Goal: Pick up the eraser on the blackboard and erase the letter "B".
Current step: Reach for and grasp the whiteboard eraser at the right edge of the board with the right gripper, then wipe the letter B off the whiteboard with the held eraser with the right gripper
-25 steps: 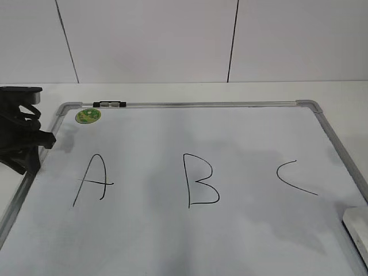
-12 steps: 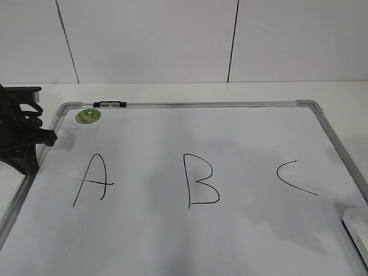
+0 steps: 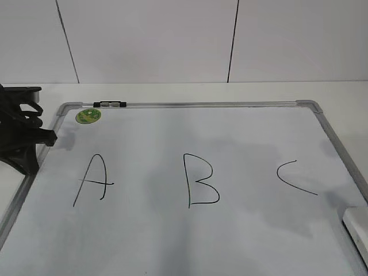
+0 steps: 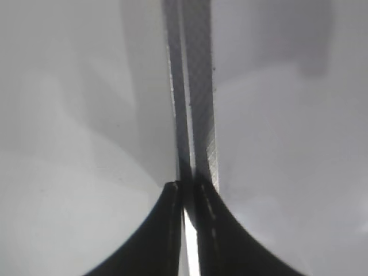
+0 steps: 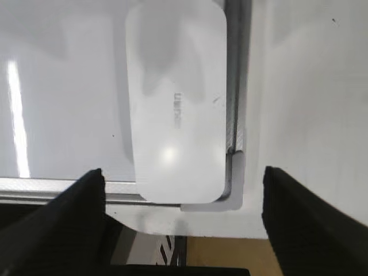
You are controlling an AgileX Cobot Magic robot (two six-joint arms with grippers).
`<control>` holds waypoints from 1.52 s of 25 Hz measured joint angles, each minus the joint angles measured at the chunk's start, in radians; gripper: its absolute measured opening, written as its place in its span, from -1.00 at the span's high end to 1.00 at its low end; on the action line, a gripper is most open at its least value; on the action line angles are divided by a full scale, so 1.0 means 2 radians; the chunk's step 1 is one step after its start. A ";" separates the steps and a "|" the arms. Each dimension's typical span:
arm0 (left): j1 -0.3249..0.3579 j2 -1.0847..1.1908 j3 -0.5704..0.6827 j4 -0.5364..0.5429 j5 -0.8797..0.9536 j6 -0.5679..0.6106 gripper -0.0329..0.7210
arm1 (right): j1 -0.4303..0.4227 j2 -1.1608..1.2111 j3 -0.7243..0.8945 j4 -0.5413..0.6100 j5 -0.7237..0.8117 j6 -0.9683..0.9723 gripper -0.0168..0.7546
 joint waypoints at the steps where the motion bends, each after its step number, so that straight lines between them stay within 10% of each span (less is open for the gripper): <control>1: 0.000 0.000 0.000 0.000 0.000 0.000 0.84 | 0.000 0.006 0.000 0.000 -0.009 0.000 -0.75; 38: 0.000 0.000 0.000 0.000 0.000 0.000 0.84 | 0.000 0.206 -0.002 0.017 -0.104 -0.001 -0.53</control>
